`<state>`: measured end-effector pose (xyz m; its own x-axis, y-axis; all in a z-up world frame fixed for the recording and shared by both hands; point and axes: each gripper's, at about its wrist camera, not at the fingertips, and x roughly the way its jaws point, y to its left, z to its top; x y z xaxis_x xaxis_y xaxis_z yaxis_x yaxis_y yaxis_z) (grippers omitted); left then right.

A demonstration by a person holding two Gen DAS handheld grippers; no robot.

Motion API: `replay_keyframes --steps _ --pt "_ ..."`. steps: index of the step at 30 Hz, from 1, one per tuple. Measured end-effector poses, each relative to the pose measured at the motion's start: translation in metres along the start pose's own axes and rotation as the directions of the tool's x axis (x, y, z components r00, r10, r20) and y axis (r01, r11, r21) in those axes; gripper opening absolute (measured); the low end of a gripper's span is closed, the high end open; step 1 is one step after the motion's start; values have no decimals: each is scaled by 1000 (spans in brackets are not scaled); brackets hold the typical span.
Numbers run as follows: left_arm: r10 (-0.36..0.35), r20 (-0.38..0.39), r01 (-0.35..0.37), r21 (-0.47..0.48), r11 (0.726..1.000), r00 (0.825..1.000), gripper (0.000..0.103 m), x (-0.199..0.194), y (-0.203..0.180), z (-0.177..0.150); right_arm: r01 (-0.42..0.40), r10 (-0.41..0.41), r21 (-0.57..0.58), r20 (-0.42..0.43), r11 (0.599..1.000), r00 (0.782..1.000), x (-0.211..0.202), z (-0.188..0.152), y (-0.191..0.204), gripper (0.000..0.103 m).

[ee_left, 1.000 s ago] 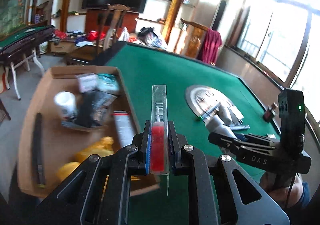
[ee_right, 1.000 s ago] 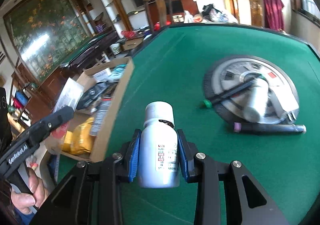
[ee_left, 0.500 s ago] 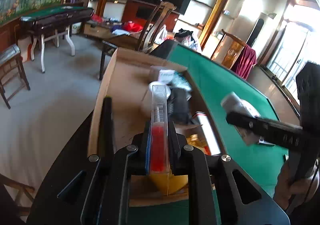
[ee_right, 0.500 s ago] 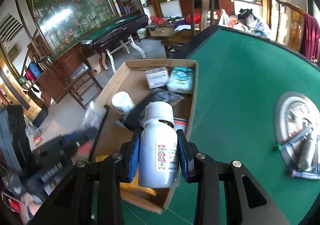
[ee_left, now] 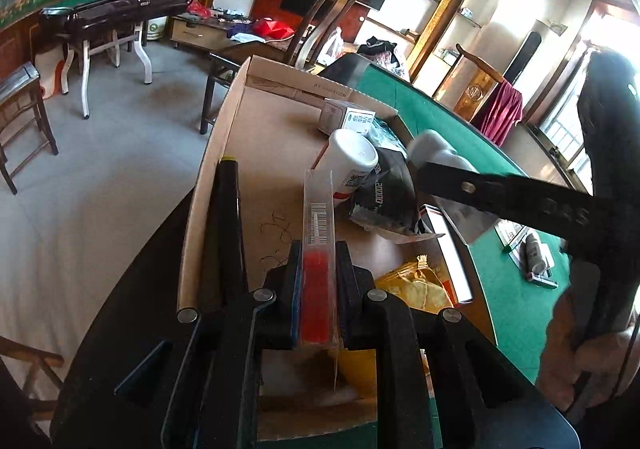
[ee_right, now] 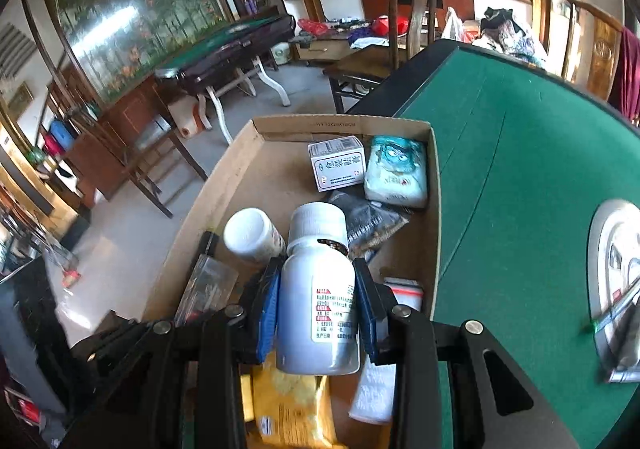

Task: Organize objects
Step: 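Lower clear tube and white bottle into the cardboard box and open both grippers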

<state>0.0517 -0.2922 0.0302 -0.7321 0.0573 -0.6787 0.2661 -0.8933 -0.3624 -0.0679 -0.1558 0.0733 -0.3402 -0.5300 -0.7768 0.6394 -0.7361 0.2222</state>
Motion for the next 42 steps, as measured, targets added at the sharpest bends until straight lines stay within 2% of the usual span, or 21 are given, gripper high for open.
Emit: replay_keyframes --steps 4,9,12,18,23,32,35,39,42 --pt "-1 -2 1 2 1000 1000 14 1 -1 1 -23 23 -2 -34 1000 999 16 5 11 34" --pt "3 -5 -3 12 1000 1000 14 2 -2 -2 -55 55 -16 -24 998 998 32 20 35 34" --pt "4 -13 -3 17 1000 1000 13 5 -4 -2 -39 38 -40 -10 998 999 47 30 47 34" --pt "2 -31 -1 28 1000 1000 13 10 -6 -2 58 -55 -101 26 993 998 62 41 56 34" --pt "-1 -33 1 23 1000 999 14 11 -5 -2 80 -78 -128 21 989 997 63 39 59 34" --pt "1 -53 -1 11 1000 999 15 13 -5 -2 87 -89 -93 -14 992 996 59 38 44 35" --pt "-10 -71 10 -3 1000 997 19 16 -6 -3 74 -77 -77 -25 994 997 56 35 38 39" --pt "-28 -78 27 -17 999 997 33 16 -8 -2 51 -53 -63 -31 997 998 51 33 33 40" --pt "-22 -72 21 -27 999 997 35 14 -6 0 3 -4 -41 -34 999 999 47 31 33 40"
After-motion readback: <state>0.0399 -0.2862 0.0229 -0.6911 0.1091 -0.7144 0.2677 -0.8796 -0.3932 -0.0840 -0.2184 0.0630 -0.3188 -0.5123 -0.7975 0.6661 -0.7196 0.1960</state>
